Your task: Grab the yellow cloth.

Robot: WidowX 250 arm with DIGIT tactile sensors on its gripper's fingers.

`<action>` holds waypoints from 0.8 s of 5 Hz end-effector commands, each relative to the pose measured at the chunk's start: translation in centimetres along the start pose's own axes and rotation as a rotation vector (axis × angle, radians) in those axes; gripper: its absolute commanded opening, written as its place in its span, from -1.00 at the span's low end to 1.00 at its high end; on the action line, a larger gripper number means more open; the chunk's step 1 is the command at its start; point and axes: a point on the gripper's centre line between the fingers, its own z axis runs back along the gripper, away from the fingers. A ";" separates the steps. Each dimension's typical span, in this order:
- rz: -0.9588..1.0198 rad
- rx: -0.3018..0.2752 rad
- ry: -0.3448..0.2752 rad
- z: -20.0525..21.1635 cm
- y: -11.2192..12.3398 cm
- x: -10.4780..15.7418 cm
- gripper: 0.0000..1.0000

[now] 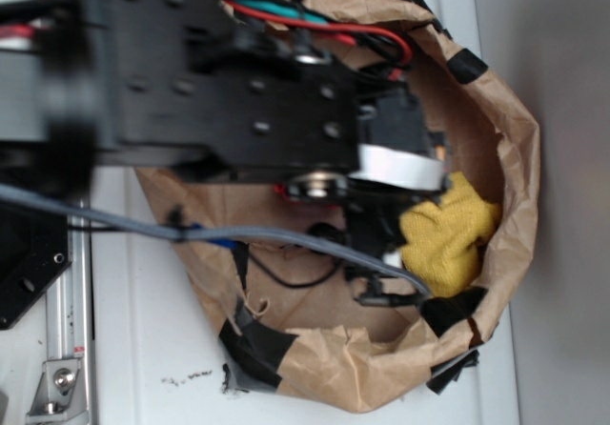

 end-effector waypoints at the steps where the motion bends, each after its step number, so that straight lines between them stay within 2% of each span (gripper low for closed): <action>1: -0.179 0.009 -0.078 -3.5 -3.7 4.1 0.87; 2: -0.164 0.010 -0.054 -4.7 -3.9 4.0 -1.00; 3: -0.131 0.035 -0.030 -4.8 -3.3 3.0 -1.00; 4: -0.091 0.065 -0.035 -3.2 -2.2 2.5 -1.00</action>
